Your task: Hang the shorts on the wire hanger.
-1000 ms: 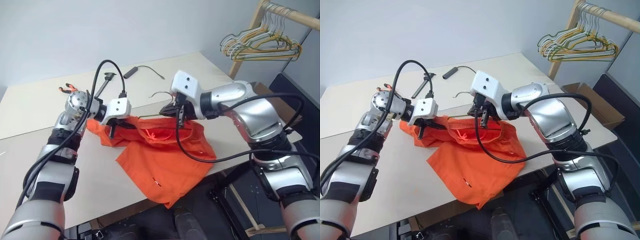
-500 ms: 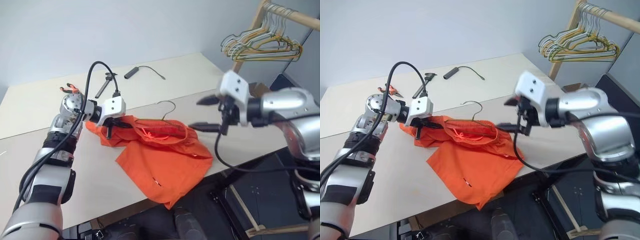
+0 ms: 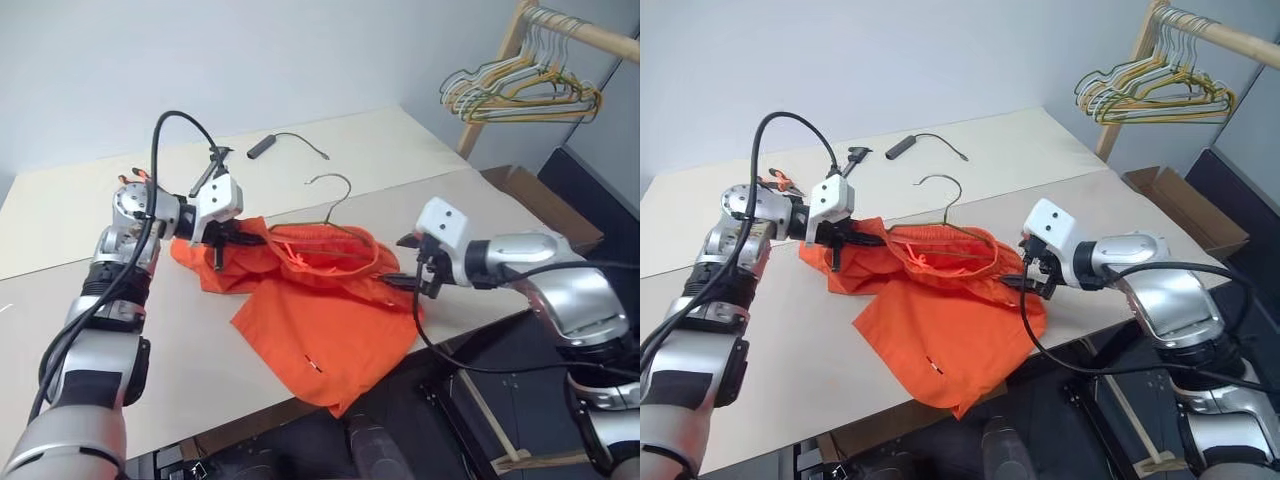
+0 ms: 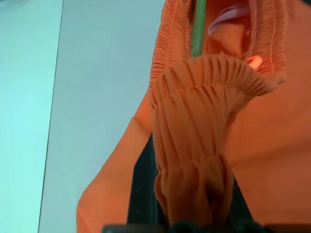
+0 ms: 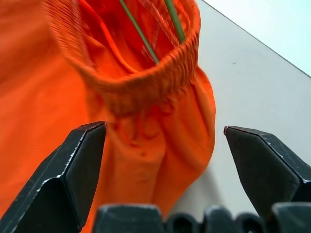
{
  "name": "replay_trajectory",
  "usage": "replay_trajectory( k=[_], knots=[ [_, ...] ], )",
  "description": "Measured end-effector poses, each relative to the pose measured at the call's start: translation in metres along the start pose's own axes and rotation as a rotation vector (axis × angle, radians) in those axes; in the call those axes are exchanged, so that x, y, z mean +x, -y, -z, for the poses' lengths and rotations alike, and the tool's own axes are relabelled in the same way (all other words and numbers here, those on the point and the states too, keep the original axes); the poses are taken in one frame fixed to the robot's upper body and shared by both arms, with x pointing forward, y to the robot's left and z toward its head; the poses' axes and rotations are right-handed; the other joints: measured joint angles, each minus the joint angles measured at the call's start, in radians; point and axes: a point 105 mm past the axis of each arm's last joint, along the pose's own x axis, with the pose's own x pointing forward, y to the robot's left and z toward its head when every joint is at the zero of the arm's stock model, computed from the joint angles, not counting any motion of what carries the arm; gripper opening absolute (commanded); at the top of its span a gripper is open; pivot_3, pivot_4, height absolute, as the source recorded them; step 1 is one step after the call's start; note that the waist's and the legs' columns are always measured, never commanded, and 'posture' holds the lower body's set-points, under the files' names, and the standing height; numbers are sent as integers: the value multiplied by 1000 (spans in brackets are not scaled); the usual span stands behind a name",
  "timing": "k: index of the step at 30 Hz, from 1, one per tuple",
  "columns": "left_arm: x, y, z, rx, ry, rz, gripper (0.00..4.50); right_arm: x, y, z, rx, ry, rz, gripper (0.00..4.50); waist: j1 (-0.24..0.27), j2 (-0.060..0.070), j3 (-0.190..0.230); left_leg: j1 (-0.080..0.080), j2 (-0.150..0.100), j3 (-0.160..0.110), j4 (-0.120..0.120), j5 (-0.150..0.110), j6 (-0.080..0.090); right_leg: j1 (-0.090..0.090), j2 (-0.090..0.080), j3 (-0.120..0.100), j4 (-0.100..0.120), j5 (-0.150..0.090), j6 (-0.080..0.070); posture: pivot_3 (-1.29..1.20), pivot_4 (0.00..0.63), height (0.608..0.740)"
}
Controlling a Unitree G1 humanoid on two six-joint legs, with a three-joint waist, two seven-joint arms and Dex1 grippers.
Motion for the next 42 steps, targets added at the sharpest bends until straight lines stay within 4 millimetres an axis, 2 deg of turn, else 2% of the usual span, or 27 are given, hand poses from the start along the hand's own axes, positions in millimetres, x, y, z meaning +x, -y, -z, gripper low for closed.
replay_trajectory(
  k=[5, 11, 14, 25, 33, 37, 42],
  knots=[
    [-6, 2, -10, 16, 24, 16, 0, 15, 10, 1, -45, -2, 14, 4471, 0, 0, -1, 0, 0, 0, 0, 0, 0, 0, 0, 0, 0, 0, 0, -199, 27, 740],
    [-8, 4, -11, 9, 30, 23, 0, 22, 13, -3, -87, 25, -48, 4471, 0, 0, -1, 0, 0, 0, 0, 0, 0, 0, 0, 0, 0, 0, 0, -195, 30, 740],
    [-9, 6, -12, 10, 35, 27, 0, 28, 13, -5, -92, 20, -96, 3903, -2, 0, -1, 1, 0, 0, 0, 0, 0, 0, 0, 0, 0, 0, 0, -194, 32, 740],
    [-8, 10, -10, 12, 43, 35, 0, 37, 5, -1, -81, 4, -218, 36, -1, 0, -1, 0, 0, -1, 0, 0, 0, 0, 0, 0, 0, 0, 0, -198, 38, 740],
    [-12, 10, -12, 7, 46, 38, 0, 29, -7, 0, -28, 6, -300, 13, 0, 1, -1, 0, 0, -1, 0, 0, 0, 0, 0, -1, 0, 0, 0, -210, 46, 740],
    [-13, 11, -17, -17, 92, 44, 1096, 16, -13, 0, 43, 22, -320, 0, 2, 1, -1, 0, 0, -2, 0, 0, 0, 0, 0, -1, 0, 0, 0, -223, 56, 740],
    [-17, 10, -25, -61, 164, 47, 2755, -8, -19, 3, 123, 54, -294, 0, 2, 1, -1, 0, 0, -2, 0, 0, 0, 1, 0, -1, 0, 0, 0, -240, 66, 740]
  ],
)
